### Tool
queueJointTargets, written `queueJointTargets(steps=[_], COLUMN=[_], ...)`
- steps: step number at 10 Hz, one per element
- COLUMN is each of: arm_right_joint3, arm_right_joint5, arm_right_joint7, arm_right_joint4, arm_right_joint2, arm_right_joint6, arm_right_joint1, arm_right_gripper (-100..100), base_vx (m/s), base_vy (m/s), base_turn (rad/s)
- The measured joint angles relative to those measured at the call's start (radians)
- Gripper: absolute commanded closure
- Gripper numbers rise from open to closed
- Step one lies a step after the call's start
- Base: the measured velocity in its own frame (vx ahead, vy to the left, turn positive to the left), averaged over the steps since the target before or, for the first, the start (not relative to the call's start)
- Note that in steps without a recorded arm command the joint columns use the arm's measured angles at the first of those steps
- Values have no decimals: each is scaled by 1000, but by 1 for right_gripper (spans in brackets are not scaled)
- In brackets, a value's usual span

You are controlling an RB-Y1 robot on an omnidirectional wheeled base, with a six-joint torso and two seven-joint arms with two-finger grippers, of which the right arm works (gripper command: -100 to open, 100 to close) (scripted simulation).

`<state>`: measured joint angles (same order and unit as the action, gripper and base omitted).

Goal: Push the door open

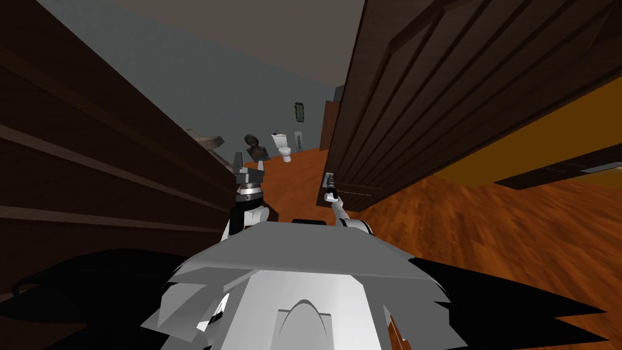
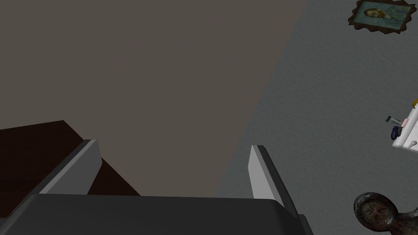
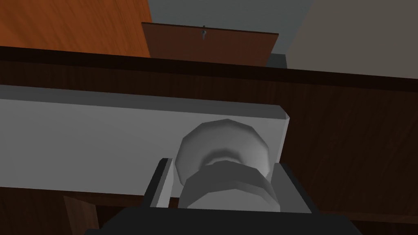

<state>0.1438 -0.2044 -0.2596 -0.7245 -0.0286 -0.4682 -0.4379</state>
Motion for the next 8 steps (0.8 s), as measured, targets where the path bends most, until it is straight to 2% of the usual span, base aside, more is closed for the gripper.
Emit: queueJointTargets(steps=[4, 5, 6, 7, 8], arm_right_joint3=[-2, -1, 1, 5, 11], arm_right_joint5=[1, 0, -3, -4, -6], arm_right_joint7=[0, 0, 2, -2, -10], arm_right_joint4=[3, 3, 44, 24, 17], arm_right_joint2=[-1, -1, 13, 17, 23], arm_right_joint6=[4, 4, -15, -5, 2], arm_right_joint1=[3, 3, -8, 6, 8], arm_right_gripper=[100, 100, 100, 100, 100], base_vx=[-9, 120, 138, 164, 166], base_vy=[-4, 16, 27, 32, 45], base_turn=[4, -44, -12, -34, -50])
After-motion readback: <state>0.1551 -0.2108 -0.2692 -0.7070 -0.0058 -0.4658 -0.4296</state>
